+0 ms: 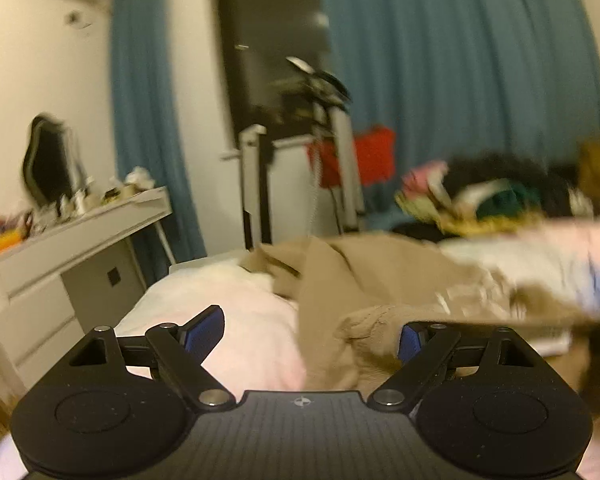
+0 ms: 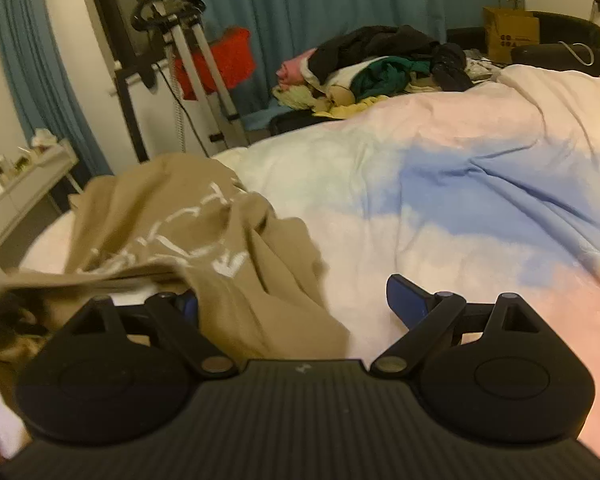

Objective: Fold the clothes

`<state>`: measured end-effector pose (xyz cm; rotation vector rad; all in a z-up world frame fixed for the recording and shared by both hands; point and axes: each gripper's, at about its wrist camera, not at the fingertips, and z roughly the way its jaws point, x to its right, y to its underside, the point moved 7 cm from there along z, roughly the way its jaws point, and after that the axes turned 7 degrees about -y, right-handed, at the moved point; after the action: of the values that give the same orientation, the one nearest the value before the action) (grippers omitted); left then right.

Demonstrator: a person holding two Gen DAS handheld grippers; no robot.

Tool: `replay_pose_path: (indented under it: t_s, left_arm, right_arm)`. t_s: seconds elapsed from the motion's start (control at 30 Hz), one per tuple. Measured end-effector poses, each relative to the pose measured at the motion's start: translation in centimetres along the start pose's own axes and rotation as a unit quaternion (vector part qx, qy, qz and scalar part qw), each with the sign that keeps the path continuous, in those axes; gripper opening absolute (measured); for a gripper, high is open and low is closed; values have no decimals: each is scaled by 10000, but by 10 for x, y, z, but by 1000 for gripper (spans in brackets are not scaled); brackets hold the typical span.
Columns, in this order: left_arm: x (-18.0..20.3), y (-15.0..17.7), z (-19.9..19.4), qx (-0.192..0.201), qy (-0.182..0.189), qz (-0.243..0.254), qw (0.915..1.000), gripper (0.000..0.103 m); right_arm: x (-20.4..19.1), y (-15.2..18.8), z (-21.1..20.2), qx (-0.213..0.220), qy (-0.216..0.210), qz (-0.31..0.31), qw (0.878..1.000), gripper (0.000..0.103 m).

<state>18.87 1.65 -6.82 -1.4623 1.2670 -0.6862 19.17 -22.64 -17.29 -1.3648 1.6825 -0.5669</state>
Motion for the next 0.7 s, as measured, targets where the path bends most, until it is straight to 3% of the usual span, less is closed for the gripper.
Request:
replay_pose_path:
  t_s: [0.07, 0.13, 0.33, 0.47, 0.53, 0.6, 0.7]
  left_arm:
    - [-19, -9, -12, 81, 123, -388, 9991, 94]
    - [-30, -15, -26, 131, 226, -468, 9986, 95]
    - [-39, -1, -33, -437, 445, -213, 9978, 96]
    - [-28, 19, -26, -939, 661, 111, 9933, 96]
    - [-20, 29, -21, -1092, 540, 526, 9912, 96]
    - [-22, 35, -20, -1081, 198, 586, 9922, 96]
    - [-29, 36, -21, -960, -363, 501, 9935, 96]
  right_arm:
    - [-1, -3, -4, 147, -45, 37, 9999, 90]
    - [-2, -9, -14, 435, -69, 81, 9990, 90]
    - [-2, -36, -63, 1621, -21, 153, 9867, 90]
    - [3, -46, -83, 1995, 127, 122, 9797, 90]
    - [7, -49, -87, 2074, 247, 95, 9779, 90]
    - [12, -49, -85, 2001, 271, 45, 9794, 90]
    - [10, -39, -67, 1535, 612, -437, 9853, 90]
